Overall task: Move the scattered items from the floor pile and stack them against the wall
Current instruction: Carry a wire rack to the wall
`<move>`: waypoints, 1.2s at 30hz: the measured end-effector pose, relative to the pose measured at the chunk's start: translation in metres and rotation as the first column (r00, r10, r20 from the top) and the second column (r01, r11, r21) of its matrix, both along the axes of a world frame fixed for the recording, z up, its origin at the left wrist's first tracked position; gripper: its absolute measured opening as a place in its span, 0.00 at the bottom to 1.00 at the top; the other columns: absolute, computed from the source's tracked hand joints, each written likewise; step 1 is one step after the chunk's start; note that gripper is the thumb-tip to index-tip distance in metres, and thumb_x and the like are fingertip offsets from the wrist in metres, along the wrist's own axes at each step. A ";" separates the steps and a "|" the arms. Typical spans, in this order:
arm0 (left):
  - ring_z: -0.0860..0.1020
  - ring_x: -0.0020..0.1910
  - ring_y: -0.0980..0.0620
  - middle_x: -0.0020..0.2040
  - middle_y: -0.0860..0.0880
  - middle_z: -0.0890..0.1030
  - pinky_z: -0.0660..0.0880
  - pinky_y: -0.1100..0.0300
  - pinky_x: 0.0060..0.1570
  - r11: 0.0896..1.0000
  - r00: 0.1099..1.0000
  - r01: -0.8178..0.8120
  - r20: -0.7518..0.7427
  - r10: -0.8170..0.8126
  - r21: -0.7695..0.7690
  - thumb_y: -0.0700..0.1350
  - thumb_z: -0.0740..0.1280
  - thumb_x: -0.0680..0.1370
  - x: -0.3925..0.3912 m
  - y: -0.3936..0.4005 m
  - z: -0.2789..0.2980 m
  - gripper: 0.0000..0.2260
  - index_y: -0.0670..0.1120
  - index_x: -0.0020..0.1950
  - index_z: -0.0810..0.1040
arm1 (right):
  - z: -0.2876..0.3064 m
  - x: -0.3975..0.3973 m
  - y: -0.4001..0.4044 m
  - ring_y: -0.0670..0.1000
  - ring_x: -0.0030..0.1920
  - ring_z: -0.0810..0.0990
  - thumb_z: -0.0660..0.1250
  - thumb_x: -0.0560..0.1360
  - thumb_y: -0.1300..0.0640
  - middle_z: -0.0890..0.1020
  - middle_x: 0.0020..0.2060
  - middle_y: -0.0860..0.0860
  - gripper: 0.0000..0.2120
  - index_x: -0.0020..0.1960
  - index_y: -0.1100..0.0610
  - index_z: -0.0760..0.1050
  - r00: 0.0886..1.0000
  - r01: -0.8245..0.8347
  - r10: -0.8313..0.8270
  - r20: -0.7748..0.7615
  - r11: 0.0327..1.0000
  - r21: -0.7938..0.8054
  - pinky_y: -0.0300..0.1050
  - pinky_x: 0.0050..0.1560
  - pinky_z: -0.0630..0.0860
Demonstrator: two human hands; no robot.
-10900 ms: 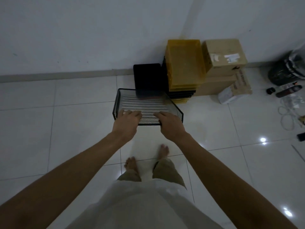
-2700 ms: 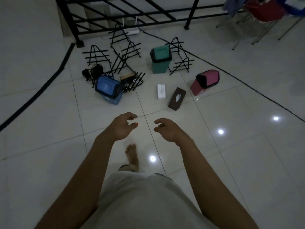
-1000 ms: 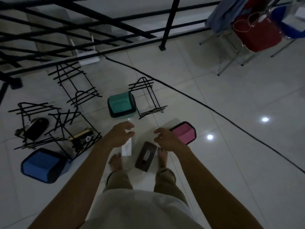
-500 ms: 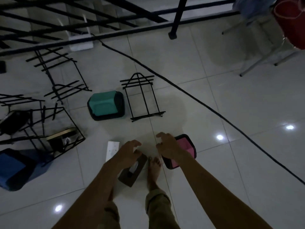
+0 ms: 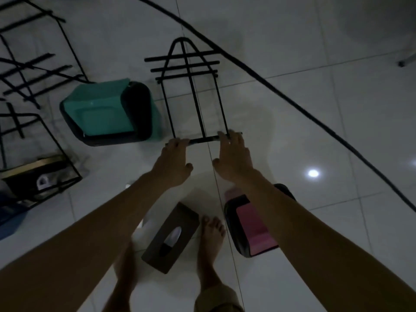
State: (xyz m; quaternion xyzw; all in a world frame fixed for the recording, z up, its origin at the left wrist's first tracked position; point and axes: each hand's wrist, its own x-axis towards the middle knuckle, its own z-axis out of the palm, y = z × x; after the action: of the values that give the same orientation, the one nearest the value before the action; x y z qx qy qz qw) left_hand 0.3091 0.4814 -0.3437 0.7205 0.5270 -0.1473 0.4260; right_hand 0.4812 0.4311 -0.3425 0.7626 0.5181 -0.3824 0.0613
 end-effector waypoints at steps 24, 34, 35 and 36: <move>0.68 0.65 0.41 0.68 0.42 0.70 0.67 0.50 0.61 0.905 0.909 0.376 -0.268 -0.319 0.197 0.48 0.58 0.81 0.026 0.017 -0.048 0.23 0.44 0.75 0.59 | -0.034 0.017 0.006 0.56 0.54 0.78 0.60 0.79 0.57 0.79 0.56 0.53 0.30 0.78 0.44 0.54 0.969 -0.156 0.143 0.203 0.987 0.049 0.52 0.62 0.65; 0.77 0.52 0.41 0.55 0.41 0.79 0.73 0.52 0.52 0.941 0.949 0.312 -0.091 -0.302 0.131 0.47 0.62 0.80 0.031 0.013 0.098 0.18 0.46 0.70 0.70 | 0.113 0.011 -0.006 0.53 0.54 0.79 0.61 0.77 0.61 0.81 0.57 0.50 0.32 0.76 0.39 0.58 0.988 0.019 -0.022 0.153 1.000 0.020 0.51 0.66 0.63; 0.77 0.52 0.41 0.54 0.42 0.79 0.73 0.52 0.52 0.945 0.955 0.297 -0.070 -0.289 0.140 0.47 0.62 0.79 0.030 0.010 0.116 0.18 0.47 0.69 0.72 | 0.132 0.010 -0.008 0.53 0.53 0.79 0.61 0.77 0.62 0.81 0.56 0.50 0.33 0.76 0.38 0.58 0.987 0.033 -0.035 0.156 0.999 0.014 0.52 0.67 0.63; 0.77 0.51 0.42 0.53 0.42 0.80 0.73 0.52 0.52 0.945 0.958 0.285 -0.049 -0.281 0.157 0.46 0.62 0.79 0.029 0.007 0.134 0.17 0.48 0.69 0.72 | 0.151 0.008 -0.011 0.53 0.53 0.79 0.61 0.77 0.62 0.81 0.56 0.50 0.34 0.76 0.38 0.57 0.986 0.049 -0.051 0.159 0.999 0.020 0.52 0.67 0.63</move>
State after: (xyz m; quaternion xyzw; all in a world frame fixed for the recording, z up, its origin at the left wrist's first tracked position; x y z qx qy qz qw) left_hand 0.3378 0.4885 -0.2096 0.8192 0.4337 -0.1726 0.3333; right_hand 0.4897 0.4197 -0.1916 0.8041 0.4952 -0.3174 0.0870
